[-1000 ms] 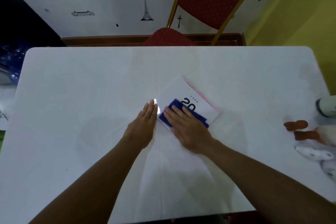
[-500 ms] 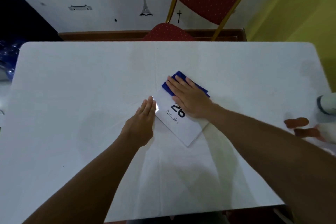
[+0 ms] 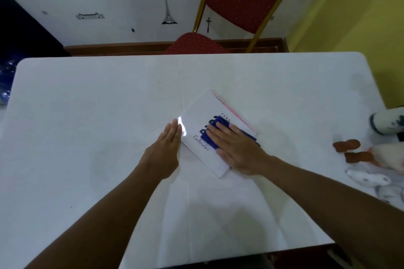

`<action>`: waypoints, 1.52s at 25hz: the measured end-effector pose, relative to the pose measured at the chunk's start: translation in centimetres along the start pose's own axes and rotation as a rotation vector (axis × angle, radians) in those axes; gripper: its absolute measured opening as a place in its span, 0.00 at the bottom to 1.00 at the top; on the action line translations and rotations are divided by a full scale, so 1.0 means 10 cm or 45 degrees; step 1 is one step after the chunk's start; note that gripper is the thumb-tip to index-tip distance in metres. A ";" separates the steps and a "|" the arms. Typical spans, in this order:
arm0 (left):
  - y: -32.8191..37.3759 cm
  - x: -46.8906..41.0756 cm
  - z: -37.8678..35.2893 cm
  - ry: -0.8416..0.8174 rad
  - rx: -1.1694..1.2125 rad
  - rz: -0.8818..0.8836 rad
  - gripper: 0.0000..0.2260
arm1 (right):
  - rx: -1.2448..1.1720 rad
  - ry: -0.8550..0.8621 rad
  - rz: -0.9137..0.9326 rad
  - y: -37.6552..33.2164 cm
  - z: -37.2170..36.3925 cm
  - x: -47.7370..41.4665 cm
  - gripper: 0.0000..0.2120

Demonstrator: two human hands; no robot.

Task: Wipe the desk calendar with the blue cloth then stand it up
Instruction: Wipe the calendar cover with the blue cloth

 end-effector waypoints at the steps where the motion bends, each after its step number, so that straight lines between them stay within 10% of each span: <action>1: 0.00 0.00 0.00 0.006 0.013 0.004 0.36 | -0.014 0.054 -0.122 0.07 0.08 -0.12 0.28; 5: 0.01 0.01 -0.02 0.021 0.029 -0.007 0.36 | -0.101 0.292 -0.485 -0.22 0.00 -0.43 0.28; 12: 0.02 0.01 0.01 -0.007 0.001 -0.001 0.37 | -0.001 -0.032 0.204 -0.29 -0.19 0.18 0.27; 18: 0.01 0.02 0.01 0.008 0.028 0.007 0.37 | -0.115 0.200 -0.339 -0.14 0.05 -0.24 0.28; 24: 0.01 0.01 -0.03 0.003 0.003 0.014 0.38 | -0.004 -0.084 0.232 -0.32 -0.11 -0.03 0.26; 33: 0.02 0.02 -0.02 0.023 0.011 0.008 0.38 | -0.132 0.109 -0.207 -0.09 0.24 -0.99 0.27; 38: 0.02 0.02 -0.01 0.019 0.020 0.003 0.37 | -0.111 0.066 0.054 -0.45 -0.18 -0.14 0.27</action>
Point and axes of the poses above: each hand's wrist, its own x-axis away from the middle knuckle, its own z-axis out of the back of the hand, y = z × x, the point moved 2 cm from there along -x, towards the middle knuckle, and after that the axes turned 14 degrees about -x, right-handed, at the moved point
